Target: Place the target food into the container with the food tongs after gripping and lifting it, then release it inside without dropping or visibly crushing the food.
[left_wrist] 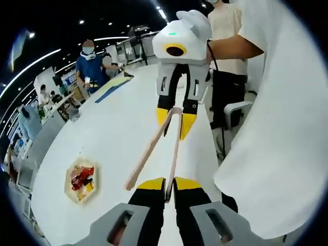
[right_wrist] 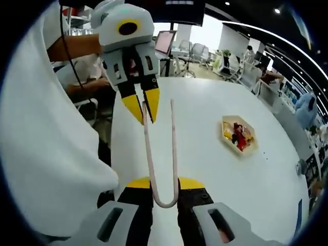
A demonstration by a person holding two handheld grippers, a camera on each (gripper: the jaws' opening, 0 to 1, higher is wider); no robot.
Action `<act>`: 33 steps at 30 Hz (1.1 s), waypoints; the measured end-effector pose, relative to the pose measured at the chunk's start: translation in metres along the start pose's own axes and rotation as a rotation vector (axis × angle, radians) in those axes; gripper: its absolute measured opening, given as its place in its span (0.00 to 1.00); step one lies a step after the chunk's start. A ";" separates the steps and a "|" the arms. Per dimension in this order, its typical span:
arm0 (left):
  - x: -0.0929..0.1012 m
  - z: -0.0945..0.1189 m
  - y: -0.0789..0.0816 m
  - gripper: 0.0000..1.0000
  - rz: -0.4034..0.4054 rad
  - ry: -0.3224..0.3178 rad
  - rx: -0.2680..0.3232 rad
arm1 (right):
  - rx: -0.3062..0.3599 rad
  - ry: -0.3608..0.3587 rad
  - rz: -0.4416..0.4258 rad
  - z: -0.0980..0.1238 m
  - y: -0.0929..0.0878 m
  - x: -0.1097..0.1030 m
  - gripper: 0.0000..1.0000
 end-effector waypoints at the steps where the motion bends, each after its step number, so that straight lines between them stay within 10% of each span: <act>1: 0.001 0.000 0.000 0.04 0.000 -0.003 -0.006 | -0.013 0.010 0.002 -0.001 -0.001 -0.001 0.16; 19: 0.021 -0.002 -0.006 0.00 -0.062 -0.052 -0.122 | -0.025 0.082 0.035 -0.010 -0.013 -0.009 0.17; 25: 0.022 -0.003 -0.021 0.00 -0.083 -0.046 -0.251 | -0.006 0.073 0.019 -0.013 -0.013 -0.013 0.18; 33: 0.025 -0.005 -0.019 0.00 -0.061 -0.057 -0.178 | -0.014 0.069 0.003 -0.022 -0.020 -0.018 0.17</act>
Point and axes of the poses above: the point that each gripper's makers call its tool centre point, and the gripper's own axes: z roughly backward along the fingers, x roughly to its right, y roughly out of its top, the point moved 5 cm from there along z, roughly backward along the fingers
